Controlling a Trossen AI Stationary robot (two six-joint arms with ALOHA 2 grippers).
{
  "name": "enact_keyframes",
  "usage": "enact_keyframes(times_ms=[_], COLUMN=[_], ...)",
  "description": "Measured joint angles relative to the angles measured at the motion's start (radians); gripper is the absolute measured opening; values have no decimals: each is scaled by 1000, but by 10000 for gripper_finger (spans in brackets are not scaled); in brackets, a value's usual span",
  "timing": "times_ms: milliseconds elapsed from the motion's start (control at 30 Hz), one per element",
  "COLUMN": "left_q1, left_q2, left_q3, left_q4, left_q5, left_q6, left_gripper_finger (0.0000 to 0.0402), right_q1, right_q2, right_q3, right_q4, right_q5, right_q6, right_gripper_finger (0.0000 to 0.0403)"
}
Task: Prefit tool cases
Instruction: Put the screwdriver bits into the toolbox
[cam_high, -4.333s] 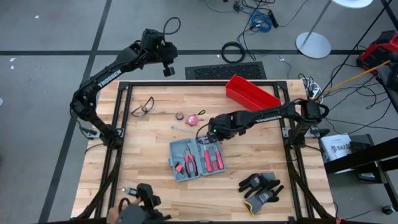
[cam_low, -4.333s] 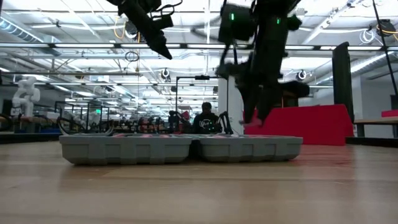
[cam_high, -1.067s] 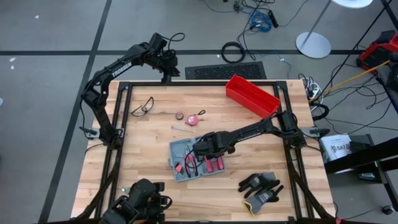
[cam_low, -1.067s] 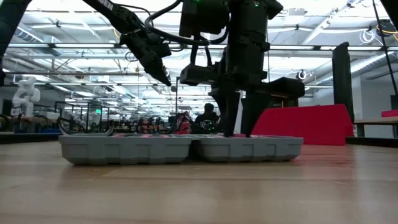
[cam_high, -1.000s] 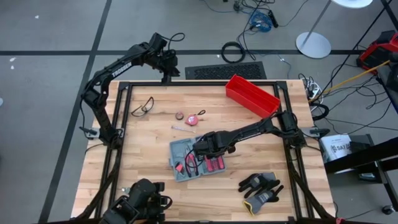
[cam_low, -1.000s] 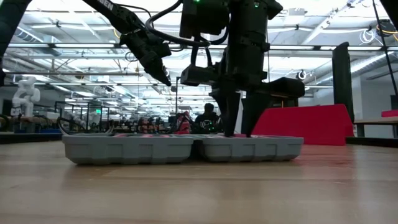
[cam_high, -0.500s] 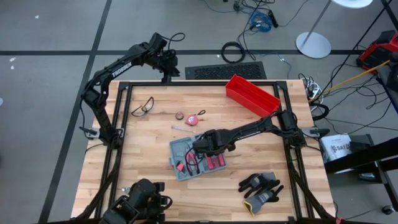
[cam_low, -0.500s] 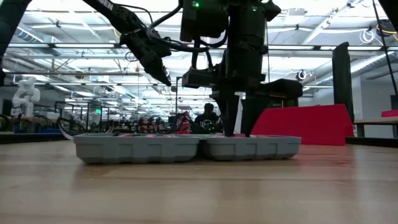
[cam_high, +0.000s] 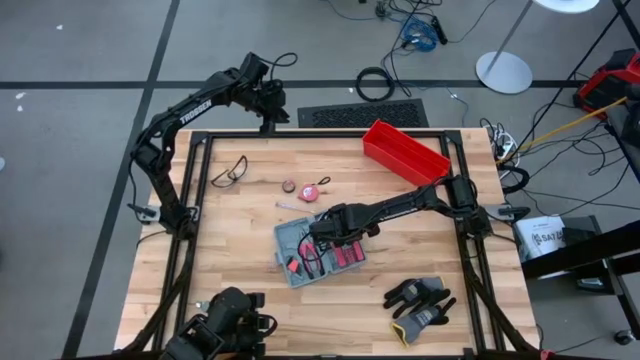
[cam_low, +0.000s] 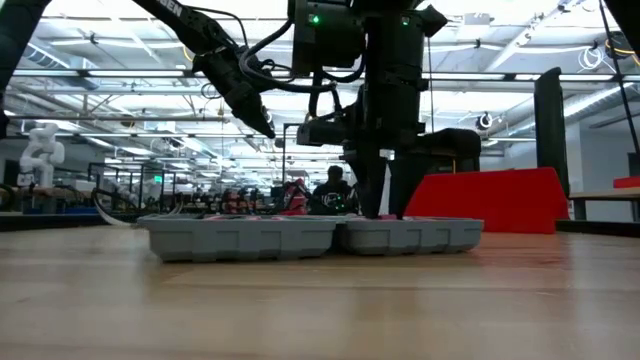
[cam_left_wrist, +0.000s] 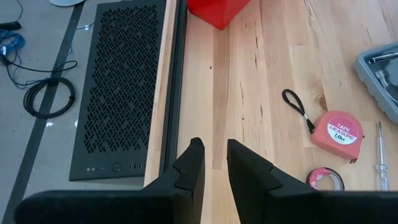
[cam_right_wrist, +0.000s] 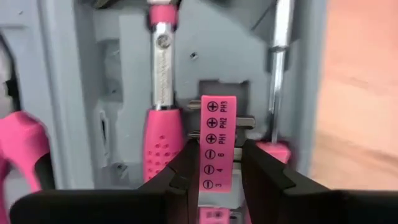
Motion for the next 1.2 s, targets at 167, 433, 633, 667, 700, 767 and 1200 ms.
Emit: enact_keyframes(times_ms=[167,433,633,667,700,767,1200], left_q1=[0,-7,-81,-104,-127,-176,-511], left_q2=[0,-3,-2,-2,-2,-2,-39], left_q3=[0,-117,-396,-437,-474,-528,-575], left_q4=[-3,-76,54,102,170,268,341], left_q5=[0,260,395,395,393,373,-47], left_q6=[0,-1,-15,-35,-64,-123,-221], left_gripper_finger=[73,73,73,73,73,73,61], right_q1=[-12,-39,-25,-22,-20,-20,-23], right_q2=[-1,4,6,6,8,12,17], right_q3=[82,111,106,106,106,106,106], right_q4=[-127,-144,-164,-175,-174,-166,-239], right_q5=[33,41,28,28,28,24,19], right_q6=[-30,-123,-115,-111,-110,-111,-214], right_gripper_finger=[82,82,82,82,82,82,82])
